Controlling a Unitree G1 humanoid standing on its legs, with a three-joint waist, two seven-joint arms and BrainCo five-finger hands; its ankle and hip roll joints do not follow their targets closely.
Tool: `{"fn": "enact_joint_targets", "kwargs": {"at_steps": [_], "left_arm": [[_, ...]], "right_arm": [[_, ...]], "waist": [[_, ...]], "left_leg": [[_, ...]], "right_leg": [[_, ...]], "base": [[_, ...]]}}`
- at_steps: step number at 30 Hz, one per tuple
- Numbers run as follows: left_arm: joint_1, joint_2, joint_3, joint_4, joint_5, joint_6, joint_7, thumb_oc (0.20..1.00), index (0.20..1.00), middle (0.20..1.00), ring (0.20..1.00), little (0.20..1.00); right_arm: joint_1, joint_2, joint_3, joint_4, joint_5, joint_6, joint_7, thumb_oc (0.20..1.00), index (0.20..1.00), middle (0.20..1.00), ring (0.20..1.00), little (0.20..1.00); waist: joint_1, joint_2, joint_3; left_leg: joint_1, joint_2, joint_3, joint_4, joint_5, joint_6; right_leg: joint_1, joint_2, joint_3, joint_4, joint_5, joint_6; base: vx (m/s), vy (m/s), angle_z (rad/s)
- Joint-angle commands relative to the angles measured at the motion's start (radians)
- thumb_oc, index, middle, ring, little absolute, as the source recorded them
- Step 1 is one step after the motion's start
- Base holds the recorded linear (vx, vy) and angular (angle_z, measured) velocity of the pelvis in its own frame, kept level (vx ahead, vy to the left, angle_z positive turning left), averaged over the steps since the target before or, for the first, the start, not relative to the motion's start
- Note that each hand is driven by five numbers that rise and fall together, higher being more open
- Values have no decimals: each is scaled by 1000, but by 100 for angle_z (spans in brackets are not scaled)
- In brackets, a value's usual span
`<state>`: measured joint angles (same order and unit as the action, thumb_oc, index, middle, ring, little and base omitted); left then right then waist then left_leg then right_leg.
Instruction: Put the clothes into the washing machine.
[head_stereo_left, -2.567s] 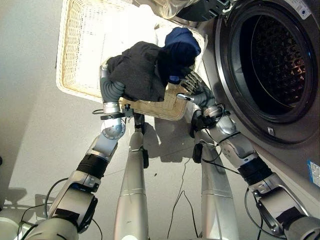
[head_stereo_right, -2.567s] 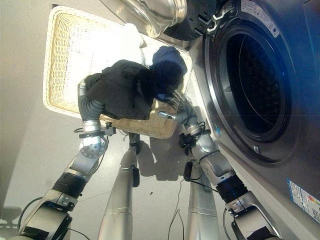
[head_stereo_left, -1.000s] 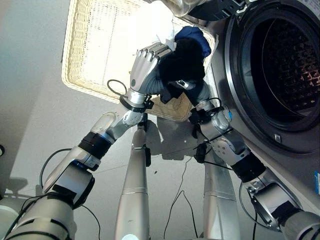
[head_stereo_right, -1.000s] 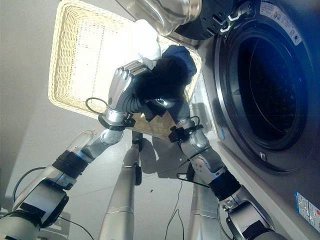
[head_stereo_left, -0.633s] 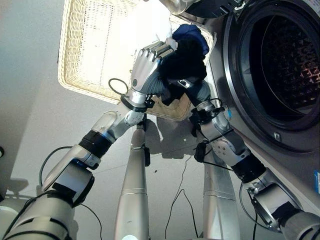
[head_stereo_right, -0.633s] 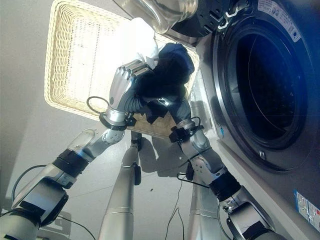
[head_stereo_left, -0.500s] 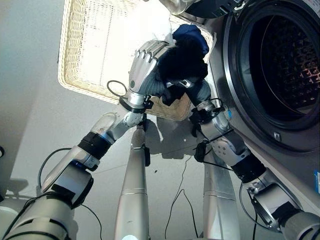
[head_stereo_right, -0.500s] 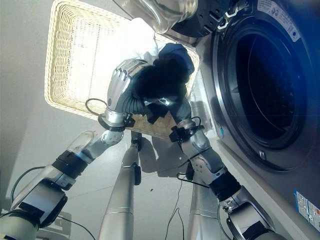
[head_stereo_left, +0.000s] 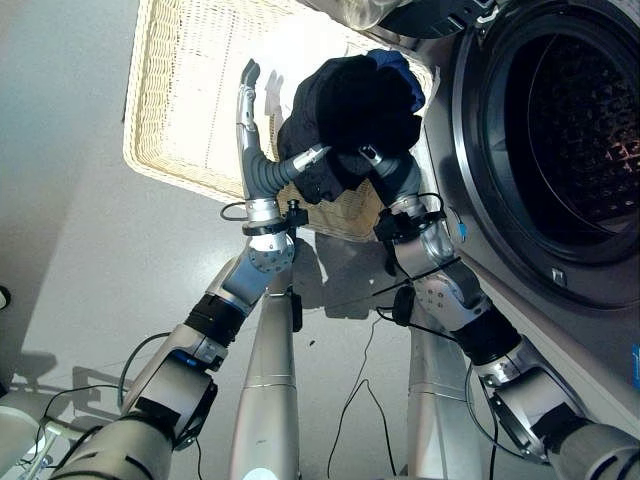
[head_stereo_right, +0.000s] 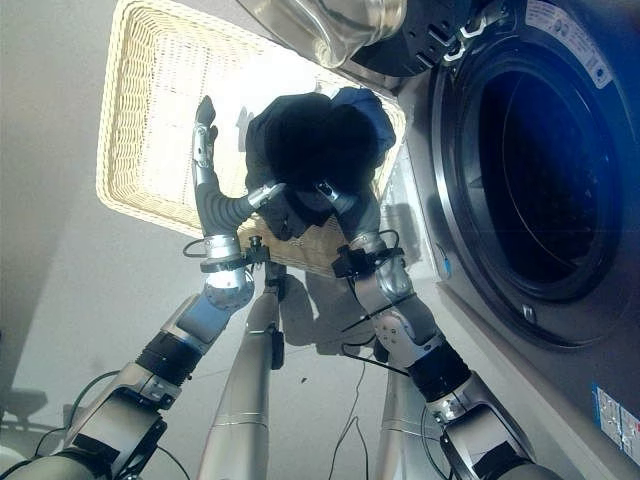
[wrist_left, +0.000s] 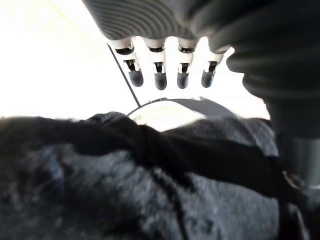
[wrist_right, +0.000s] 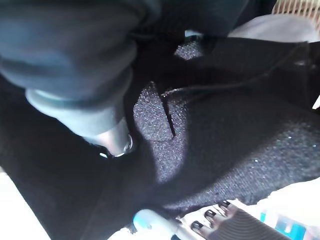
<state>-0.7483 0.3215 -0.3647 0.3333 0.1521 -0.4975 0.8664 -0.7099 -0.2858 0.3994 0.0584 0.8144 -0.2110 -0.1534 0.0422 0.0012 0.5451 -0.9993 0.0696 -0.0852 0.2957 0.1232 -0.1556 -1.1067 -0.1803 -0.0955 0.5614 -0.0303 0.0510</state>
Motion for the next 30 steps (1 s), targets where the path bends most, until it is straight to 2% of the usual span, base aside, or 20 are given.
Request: {"fn": "enact_joint_targets", "kwargs": {"at_steps": [1, 7, 11, 16, 21, 30], "left_arm": [[-5, -12, 73, -43, -54, -49, 41, 1000, 1000, 1000, 1000, 1000], [4, -8, 100, -22, -44, -32, 82, 1000, 1000, 1000, 1000, 1000], [6, 1, 121, 11, -73, -31, 122, 1000, 1000, 1000, 1000, 1000], [7, 6, 144, 47, -117, -27, 121, 1000, 1000, 1000, 1000, 1000], [11, 20, 154, 81, -134, -31, 113, 1000, 1000, 1000, 1000, 1000], [-8, 60, 152, 181, -153, -22, 103, 1000, 1000, 1000, 1000, 1000]], "right_arm": [[-3, 45, -39, -171, -26, -50, -2, 200, 200, 200, 200, 200], [4, 27, -82, -160, -56, -96, -35, 200, 200, 200, 200, 200], [8, -1, -131, -151, -137, -145, -83, 200, 200, 200, 200, 200], [15, -27, -188, -152, -217, -197, -153, 200, 200, 200, 200, 200], [31, -52, -240, -145, -205, -236, -173, 200, 200, 200, 200, 200], [36, -109, -308, -68, -153, -258, -221, 200, 200, 200, 200, 200]], "waist": [[-3, -2, -25], [-5, -5, -25], [-11, -10, -25], [-22, -15, -25], [-32, -18, -25], [-42, -23, -25]], "left_leg": [[-14, -80, 13, 56, -31, 77], [-12, -78, 15, 58, -32, 77], [-13, -72, 20, 62, -36, 77], [-14, -66, 25, 65, -40, 76], [-12, -60, 30, 64, -42, 74], [-6, -52, 36, 57, -45, 70]], "right_leg": [[40, 16, -65, -107, 126, 86], [44, 18, -65, -104, 123, 85], [42, 19, -62, -97, 120, 86], [40, 23, -56, -93, 119, 88], [41, 26, -52, -97, 120, 89], [47, 29, -50, -107, 122, 92]], "base": [[0, 0, 0], [0, 0, 0], [0, 0, 0], [0, 0, 0], [0, 0, 0], [-5, 5, -2]]}}
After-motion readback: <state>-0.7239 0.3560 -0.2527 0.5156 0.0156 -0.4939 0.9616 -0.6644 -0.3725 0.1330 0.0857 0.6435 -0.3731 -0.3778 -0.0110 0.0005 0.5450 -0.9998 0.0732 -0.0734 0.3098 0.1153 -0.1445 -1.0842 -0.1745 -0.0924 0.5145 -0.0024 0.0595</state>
